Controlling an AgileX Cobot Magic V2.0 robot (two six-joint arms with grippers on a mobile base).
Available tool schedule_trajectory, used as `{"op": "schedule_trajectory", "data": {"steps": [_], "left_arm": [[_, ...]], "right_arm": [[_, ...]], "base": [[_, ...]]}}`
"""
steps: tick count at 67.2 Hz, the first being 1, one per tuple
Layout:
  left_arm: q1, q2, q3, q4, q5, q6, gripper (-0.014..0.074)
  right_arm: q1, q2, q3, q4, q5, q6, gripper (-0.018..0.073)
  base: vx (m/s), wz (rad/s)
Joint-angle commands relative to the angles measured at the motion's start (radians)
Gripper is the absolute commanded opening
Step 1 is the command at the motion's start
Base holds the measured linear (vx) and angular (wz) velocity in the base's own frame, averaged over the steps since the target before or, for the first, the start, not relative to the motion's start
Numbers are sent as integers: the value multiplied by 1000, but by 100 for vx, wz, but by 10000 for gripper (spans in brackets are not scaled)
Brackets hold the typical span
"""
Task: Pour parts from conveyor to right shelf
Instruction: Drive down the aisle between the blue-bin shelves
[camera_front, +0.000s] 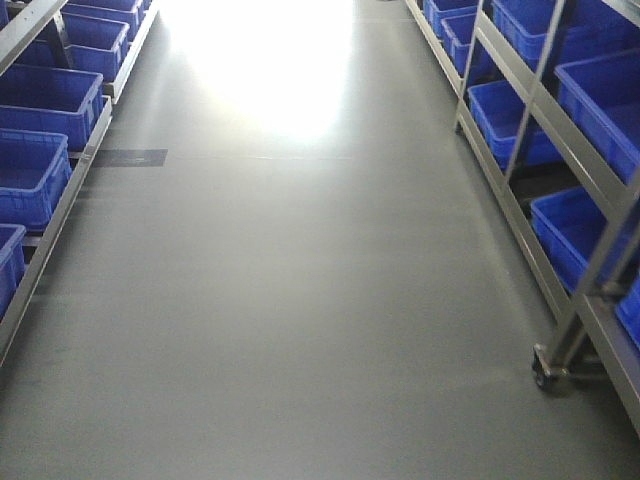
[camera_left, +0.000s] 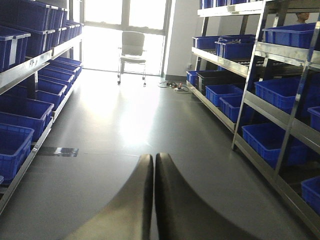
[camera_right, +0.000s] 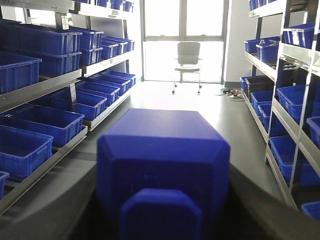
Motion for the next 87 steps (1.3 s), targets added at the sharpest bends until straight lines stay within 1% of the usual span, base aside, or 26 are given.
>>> {"op": "schedule_trajectory", "data": {"steps": [1, 87], "left_arm": [[-3, -7, 22, -9, -75, -4, -6], [-3, -7, 22, -9, -75, -4, -6]], "right_arm": [[0, 14, -28, -2, -83, -9, -4], [0, 14, -28, -2, -82, -9, -4]], "base": [[57, 17], [61, 2]]}}
